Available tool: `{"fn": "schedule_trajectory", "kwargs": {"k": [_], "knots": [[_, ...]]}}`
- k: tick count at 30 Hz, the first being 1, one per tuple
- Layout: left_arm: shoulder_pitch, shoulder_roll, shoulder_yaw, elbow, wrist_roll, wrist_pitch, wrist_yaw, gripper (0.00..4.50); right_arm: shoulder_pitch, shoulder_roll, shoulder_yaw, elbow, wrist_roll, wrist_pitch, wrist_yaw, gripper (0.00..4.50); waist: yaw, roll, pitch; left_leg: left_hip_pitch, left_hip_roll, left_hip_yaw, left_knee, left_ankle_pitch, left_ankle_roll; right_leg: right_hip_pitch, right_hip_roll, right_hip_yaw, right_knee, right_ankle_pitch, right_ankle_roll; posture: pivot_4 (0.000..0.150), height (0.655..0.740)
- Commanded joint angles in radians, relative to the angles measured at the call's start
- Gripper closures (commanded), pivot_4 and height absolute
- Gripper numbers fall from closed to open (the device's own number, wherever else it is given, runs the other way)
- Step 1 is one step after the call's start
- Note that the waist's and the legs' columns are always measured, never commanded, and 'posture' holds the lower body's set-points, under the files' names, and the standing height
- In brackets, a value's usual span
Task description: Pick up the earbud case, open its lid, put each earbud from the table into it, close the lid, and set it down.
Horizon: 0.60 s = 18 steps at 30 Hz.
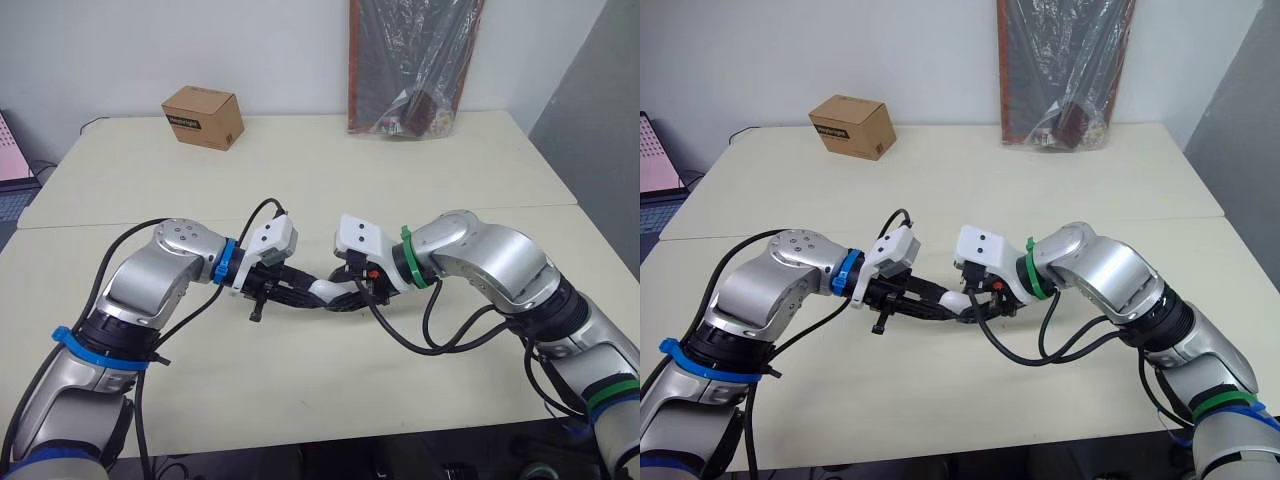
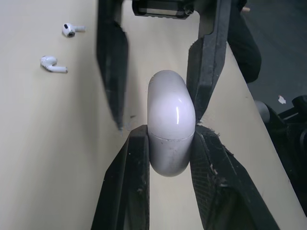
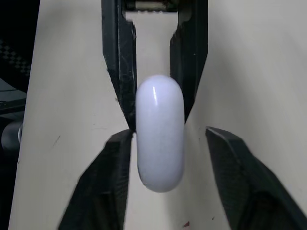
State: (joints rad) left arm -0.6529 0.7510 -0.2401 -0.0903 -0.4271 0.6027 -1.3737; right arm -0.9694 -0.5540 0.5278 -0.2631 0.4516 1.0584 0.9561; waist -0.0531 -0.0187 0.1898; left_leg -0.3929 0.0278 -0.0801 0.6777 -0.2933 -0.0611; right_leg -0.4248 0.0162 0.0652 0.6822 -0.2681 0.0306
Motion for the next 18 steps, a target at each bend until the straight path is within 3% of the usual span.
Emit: {"fn": "schedule_trajectory", "kwargs": {"k": [1,9,18], "knots": [[0.026,-0.02,0.083,-0.028,-0.03,-0.063,0.03,3.69,-0.001,-0.026,-0.069,-0.052,0.02,0.0,0.017,1.69,0.0,0.0,0.0,0.0,0.0,0.0,0.0,0.0,0.0,0.0,0.0,0.0,0.0,0.0,0.0,0.15,0.74],[0.132,-0.083,0.198,-0.004,-0.095,-0.122,0.081,3.69,0.084,-0.059,-0.211,-0.131,0.083,0.043,-0.025,1.69,0.005,0.0,0.0,0.0,0.0,0.0,0.0,0.0,0.0,0.0,-0.001,0.0,0.0,0.0,0.0,0.15,0.74],[0.204,-0.138,0.274,0.024,-0.142,-0.203,0.092,3.69,0.167,0.05,-0.334,-0.141,0.085,0.025,-0.195,1.69,0.006,0.0,0.0,0.001,0.0,0.0,0.001,0.0,0.0,0.001,0.0,0.0,0.001,0.0,0.0,0.15,0.74]]}}
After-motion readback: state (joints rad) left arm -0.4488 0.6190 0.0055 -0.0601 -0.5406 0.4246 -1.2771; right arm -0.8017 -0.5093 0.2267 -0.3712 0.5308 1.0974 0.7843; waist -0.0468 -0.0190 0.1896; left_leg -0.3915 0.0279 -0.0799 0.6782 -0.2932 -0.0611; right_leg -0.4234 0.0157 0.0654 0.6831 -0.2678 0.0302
